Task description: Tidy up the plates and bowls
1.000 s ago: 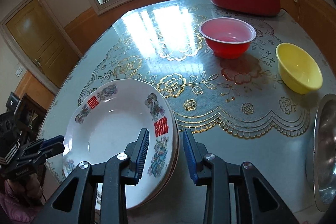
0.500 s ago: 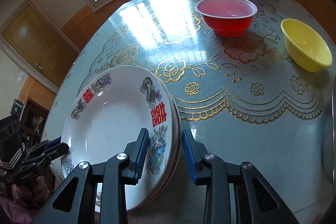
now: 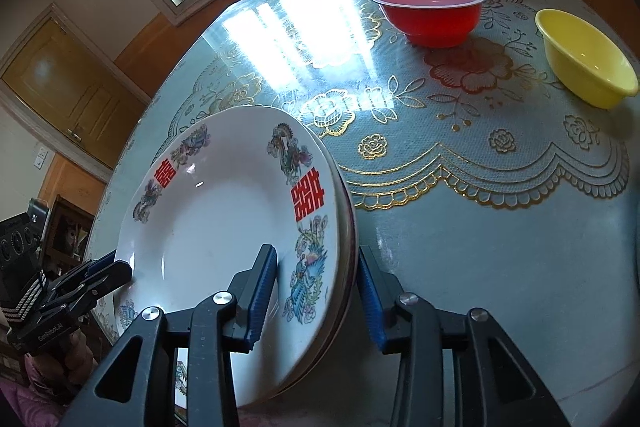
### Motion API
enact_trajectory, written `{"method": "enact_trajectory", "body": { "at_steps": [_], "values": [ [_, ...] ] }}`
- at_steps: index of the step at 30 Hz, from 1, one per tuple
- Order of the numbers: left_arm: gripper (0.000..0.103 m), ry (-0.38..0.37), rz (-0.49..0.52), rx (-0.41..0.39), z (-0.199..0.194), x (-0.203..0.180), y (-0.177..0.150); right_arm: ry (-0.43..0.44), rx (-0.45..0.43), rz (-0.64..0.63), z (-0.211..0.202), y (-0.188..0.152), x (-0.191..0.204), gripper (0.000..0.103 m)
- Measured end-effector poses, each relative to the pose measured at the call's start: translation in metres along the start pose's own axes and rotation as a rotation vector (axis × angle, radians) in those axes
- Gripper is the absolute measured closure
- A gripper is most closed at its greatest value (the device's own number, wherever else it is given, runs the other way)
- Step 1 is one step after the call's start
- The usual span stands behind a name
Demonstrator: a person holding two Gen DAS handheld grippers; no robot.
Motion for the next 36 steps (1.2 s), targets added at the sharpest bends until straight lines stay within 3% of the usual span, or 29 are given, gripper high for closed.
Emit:
{"method": "enact_trajectory", "body": {
  "at_steps": [7,12,19,23,32,36],
  "values": [
    [0.072,0.005,0.004,-0.006,0.0,0.001,0.001,-0.021,0.0,-0.013,0.002,0.0,0.006,0.062],
    [0.071,0.085,0.02,-0.037,-0.005,0.004,0.003,-0.01,0.011,-0.058,0.012,0.004,0.022,0.063],
    [0.069,0.091,-0.039,-0.05,-0.014,0.016,-0.002,0.004,0.007,-0.063,0.02,0.012,0.032,0.063],
    [0.069,0.129,-0.012,-0.068,-0.021,0.01,-0.004,-0.006,0.003,-0.059,0.021,0.012,0.033,0.063],
    [0.064,0.188,0.036,-0.105,-0.033,0.003,0.012,-0.156,-0.045,-0.122,0.017,0.008,0.055,0.06],
    [0.062,0.178,0.061,-0.104,-0.03,-0.003,0.021,-0.204,-0.067,-0.132,0.011,0.005,0.06,0.06]
  ]
}}
Point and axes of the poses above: each gripper's, at about its wrist camera, not at the fingertips, and z roughly the way its jaws point, x to its left, y to its top, the point moved 2 cm from there along z, roughly the way its jaws point, and after that the axes turned 4 degrees about -y, right-handed, at the moved point
